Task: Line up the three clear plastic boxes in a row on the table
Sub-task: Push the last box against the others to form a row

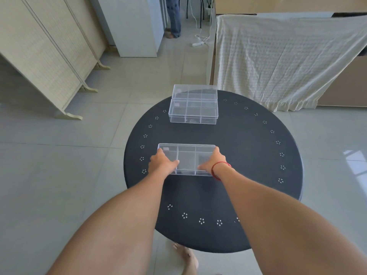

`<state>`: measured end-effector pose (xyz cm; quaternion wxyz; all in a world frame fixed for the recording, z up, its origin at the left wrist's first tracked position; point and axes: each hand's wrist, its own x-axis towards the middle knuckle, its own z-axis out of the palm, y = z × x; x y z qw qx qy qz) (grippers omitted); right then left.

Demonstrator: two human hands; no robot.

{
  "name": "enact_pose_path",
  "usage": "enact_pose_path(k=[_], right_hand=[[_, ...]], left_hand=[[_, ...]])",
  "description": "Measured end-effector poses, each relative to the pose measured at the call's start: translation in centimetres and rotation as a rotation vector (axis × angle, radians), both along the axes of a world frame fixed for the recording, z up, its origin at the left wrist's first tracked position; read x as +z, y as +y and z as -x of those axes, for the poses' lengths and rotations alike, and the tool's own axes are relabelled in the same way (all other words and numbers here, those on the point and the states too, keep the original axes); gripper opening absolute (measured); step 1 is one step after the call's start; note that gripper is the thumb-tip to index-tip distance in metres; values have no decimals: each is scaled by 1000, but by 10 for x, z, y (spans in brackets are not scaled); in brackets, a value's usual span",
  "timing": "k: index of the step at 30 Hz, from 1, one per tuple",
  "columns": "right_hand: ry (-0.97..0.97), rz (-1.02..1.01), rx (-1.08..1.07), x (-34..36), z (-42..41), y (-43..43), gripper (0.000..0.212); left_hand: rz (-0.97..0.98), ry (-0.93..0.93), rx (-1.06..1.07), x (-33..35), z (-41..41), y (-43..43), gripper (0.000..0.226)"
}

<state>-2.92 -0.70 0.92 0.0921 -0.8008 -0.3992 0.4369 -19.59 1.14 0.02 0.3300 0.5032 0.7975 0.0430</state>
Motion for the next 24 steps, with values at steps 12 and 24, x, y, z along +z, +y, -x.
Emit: enact_pose_path(k=[12,24], right_hand=[[39,-89,-32,-9,-13,36,90],[-258,-212,314,-8,-10,61,41]], left_hand=[[-78,-138,-120,-12,-14,36,87],[-244,103,-385,-15,-24,63,54]])
